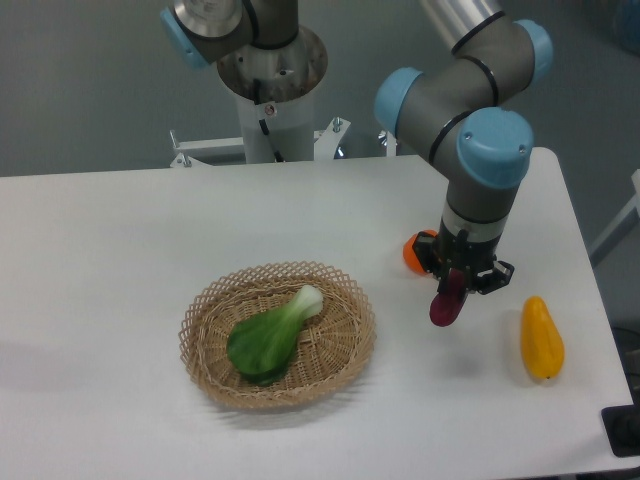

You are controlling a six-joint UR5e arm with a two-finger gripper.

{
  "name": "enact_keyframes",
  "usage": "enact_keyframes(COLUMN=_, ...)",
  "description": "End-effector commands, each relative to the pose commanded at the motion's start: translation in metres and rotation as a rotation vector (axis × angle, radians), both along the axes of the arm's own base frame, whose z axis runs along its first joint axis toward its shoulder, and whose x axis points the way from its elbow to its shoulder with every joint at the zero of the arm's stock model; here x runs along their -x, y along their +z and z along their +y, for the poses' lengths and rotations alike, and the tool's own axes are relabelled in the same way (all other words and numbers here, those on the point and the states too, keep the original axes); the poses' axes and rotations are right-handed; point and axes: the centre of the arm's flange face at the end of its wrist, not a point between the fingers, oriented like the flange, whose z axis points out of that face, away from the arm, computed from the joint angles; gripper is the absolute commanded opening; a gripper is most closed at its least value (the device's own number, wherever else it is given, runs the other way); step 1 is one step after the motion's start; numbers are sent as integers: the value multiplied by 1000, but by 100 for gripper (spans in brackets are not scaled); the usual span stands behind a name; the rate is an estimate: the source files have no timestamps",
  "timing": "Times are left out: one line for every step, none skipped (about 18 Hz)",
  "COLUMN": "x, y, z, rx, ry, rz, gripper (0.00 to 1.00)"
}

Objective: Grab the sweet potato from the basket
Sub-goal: 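Lift the sweet potato out of the basket toward the orange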

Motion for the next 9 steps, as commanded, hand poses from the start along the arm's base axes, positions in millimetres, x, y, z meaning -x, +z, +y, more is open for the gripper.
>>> enact_keyframes(x=4, y=1, z=-6, rx=1, ry=-6, rz=3, gripper=32)
enact_keyframes(x=5, y=4, z=-8, rx=0, ry=-12, rz=8, gripper=32)
enact_keyframes(x=6, y=5, z=-9, rx=0, ry=-15, rz=10, gripper=32)
enact_keyframes(x=7, y=6, z=-8, rx=-1, ry=-21, rz=12, gripper=32)
enact_keyframes(x=7, y=6, z=-8, rx=-1, ry=-27, rz=15, gripper=32)
enact_keyframes(x=7, y=6, z=-8, rx=-1, ry=-29, rz=15, gripper=32)
enact_keyframes(x=6, y=4, z=-9, rx=0, ry=-29, rz=14, gripper=32)
enact_keyframes(x=6, y=4, z=-9, rx=0, ry=-29, rz=14, gripper=32)
enact_keyframes(x=7, y=3, z=-9, rx=0, ry=-29, rz=12, gripper=32)
